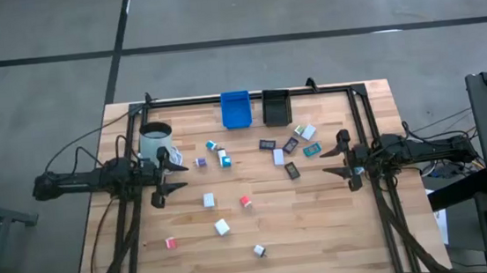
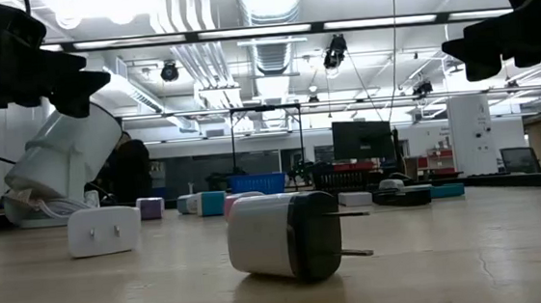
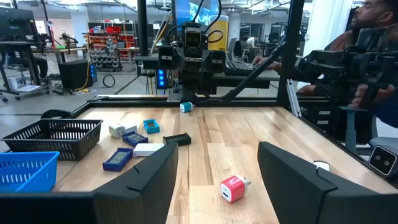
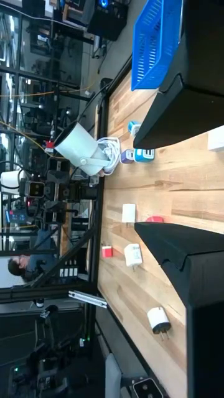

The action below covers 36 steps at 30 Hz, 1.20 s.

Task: Pick & Place Office items

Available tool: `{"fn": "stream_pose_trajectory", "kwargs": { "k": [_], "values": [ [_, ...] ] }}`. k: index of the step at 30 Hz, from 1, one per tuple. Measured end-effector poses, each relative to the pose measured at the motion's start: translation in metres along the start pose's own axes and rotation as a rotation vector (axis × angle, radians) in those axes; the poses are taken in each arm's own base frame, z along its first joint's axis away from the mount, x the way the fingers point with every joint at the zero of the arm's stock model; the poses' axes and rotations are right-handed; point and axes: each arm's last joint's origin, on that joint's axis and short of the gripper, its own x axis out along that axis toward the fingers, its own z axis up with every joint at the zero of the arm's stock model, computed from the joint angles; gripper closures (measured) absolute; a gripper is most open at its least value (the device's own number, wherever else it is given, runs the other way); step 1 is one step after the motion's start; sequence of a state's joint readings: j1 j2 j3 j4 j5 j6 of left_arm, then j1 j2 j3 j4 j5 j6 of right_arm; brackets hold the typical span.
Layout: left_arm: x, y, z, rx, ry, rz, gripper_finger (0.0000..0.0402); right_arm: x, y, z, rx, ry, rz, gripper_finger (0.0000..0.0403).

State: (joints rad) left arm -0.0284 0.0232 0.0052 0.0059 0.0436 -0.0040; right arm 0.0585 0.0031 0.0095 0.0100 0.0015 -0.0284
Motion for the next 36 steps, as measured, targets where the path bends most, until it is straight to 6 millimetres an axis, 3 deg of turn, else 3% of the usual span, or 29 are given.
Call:
{"fn": "stream_pose_trajectory", "kwargs": {
  "k": [11,36],
  "values": [
    [0.0000,0.0000,0.0001,0.000,0.000,0.000,0.0174,-0.0004,-0.0002,0.0078,-0.201,-0.080,-0.010,0.0202],
    [0.0000,0.0000,0.0000,0.000,0.000,0.000,0.0174,0.0000,-0.0007,0.0026,-0.131,-0.024,-0.023,0.0202]
  ]
}}
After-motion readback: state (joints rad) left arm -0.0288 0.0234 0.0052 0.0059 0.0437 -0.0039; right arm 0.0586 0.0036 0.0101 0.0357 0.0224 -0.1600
